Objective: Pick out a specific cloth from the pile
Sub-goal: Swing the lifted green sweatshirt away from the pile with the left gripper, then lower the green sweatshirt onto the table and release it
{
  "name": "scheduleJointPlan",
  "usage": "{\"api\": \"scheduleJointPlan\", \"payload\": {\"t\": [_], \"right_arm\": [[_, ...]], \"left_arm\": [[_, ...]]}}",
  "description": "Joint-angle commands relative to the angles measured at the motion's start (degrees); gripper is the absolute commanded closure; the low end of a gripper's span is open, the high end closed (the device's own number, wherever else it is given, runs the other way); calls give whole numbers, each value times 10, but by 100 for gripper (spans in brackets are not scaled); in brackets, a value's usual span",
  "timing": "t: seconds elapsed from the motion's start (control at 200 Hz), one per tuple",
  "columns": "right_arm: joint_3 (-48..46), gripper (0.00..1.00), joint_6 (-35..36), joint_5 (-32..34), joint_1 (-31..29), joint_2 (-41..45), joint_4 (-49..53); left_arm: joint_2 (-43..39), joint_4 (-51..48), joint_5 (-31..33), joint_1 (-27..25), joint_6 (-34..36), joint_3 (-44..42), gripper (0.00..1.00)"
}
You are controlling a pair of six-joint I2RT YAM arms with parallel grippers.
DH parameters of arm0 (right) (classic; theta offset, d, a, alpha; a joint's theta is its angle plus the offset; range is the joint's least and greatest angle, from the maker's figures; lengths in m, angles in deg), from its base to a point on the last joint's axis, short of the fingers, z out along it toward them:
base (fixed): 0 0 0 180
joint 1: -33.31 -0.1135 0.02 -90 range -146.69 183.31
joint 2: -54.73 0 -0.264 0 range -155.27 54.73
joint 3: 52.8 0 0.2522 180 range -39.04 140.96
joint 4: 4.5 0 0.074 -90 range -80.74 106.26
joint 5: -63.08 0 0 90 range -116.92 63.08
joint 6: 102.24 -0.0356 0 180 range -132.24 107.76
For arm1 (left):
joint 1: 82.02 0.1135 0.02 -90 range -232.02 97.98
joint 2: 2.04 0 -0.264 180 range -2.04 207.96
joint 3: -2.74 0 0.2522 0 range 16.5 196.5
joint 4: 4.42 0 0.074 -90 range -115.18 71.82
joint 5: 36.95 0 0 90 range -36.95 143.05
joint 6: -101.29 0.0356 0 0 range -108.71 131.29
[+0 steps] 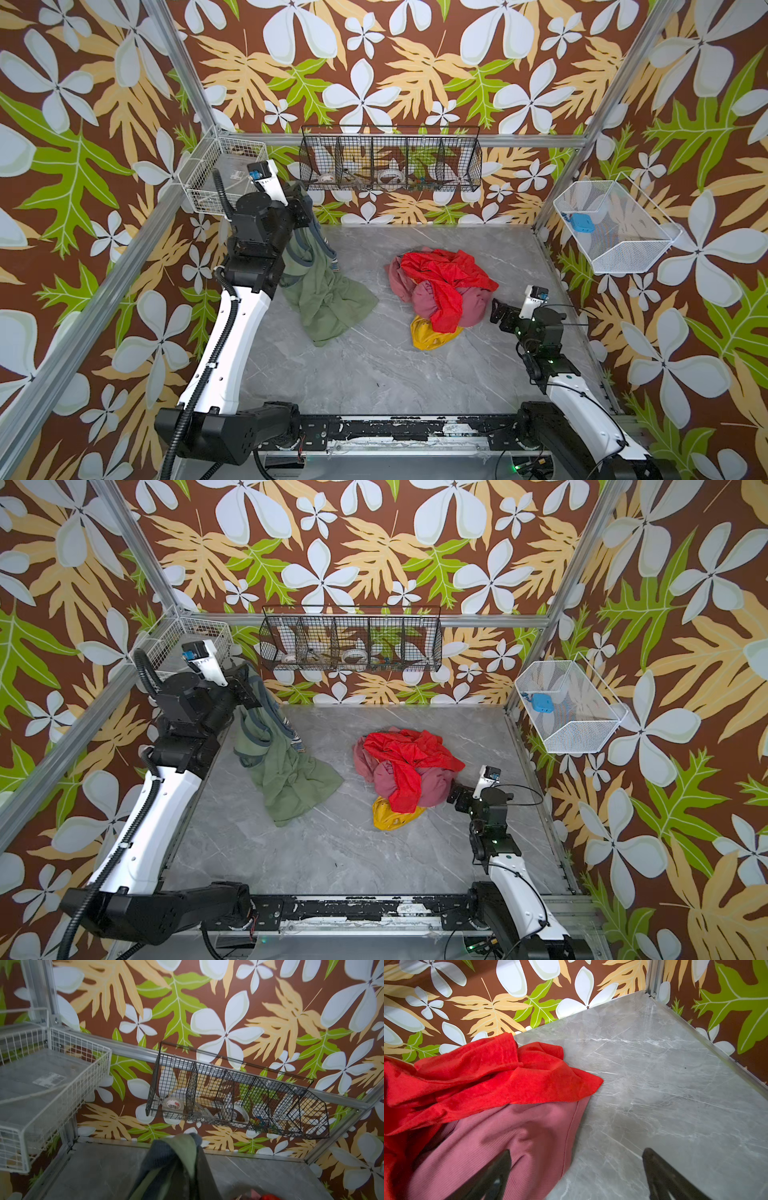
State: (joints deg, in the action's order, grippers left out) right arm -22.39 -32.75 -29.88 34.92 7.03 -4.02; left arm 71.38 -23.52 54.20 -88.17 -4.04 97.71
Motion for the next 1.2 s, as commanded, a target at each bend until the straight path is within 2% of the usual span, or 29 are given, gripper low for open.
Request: {"api": "scheduleJointPlan", "payload": {"t": [0.0,0.075,0.405,0.766,0.876,1.196], "right_arm": [[1,2,-5,2,1,3,0],[1,2,-8,1,1,6,1],[-1,2,-18,-7,1,-3,-11],[7,2,-23,-25,0,-47,-38],[13,2,-23,-33,0,-63,-42],[11,2,-24,-34,-2,-67,-43]], "left_arm": [[-3,46,-31,0,-51,-39,100],[-10,62,-46,-2,-77,-74,100],[-97,108,-43,-27,-170,-250,100],[-255,47,23,-28,-246,-445,100],[-288,35,26,-28,-277,-502,100],[-293,51,12,-28,-342,-632,100]]}}
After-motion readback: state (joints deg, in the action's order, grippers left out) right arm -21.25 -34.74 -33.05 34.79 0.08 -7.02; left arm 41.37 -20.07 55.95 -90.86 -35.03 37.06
